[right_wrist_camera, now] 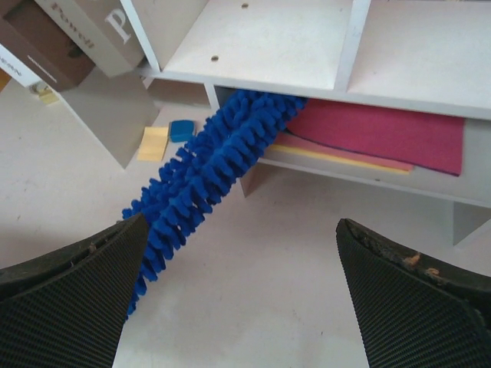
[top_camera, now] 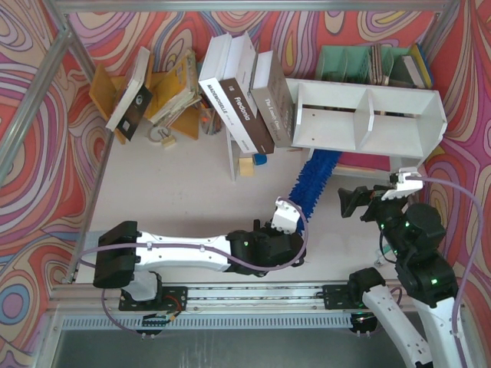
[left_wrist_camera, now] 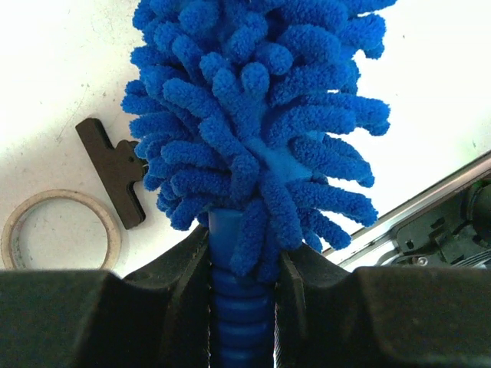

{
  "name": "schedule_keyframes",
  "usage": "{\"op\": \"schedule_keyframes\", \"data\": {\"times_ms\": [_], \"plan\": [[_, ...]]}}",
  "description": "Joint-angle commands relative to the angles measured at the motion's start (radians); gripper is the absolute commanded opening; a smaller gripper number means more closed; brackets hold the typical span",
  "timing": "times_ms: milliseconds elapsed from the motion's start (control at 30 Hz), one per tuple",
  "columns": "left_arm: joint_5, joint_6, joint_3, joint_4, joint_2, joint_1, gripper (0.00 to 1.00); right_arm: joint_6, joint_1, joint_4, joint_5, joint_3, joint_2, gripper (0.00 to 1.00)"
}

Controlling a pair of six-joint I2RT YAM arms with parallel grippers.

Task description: Dust the bookshelf with a duster

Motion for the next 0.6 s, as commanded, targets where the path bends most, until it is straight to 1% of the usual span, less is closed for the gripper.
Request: {"op": "schedule_keyframes", "data": {"times_ms": [0, 100, 167, 267, 433, 567], "plan": [[-0.041, 0.005, 0.067, 0.024, 0.014, 0.003, 0.00, 0.011, 0.007, 0.099, -0.030, -0.077, -0.058, 0.99], [-0.052, 0.024, 0.077, 0.051, 0.001, 0.003, 0.00, 0.007, 0.007, 0.108, -0.049, -0.086, -0.087, 0.99], [-0.054, 0.032, 0.093, 0.045, 0.003, 0.003, 0.00, 0.008, 0.007, 0.106, -0.034, -0.085, -0.095, 0.99], [-0.051, 0.010, 0.087, 0.035, 0.017, 0.011, 0.00, 0.009, 0.007, 0.101, -0.019, -0.087, -0.094, 0.99], [-0.055, -0.093, -0.002, 0.008, -0.002, 0.020, 0.00, 0.010, 0.007, 0.100, -0.023, -0.087, -0.092, 0.99], [-0.065, -0.166, -0.083, 0.038, -0.043, 0.019, 0.00, 0.008, 0.009, 0.105, -0.022, -0.088, -0.092, 0.99]]}}
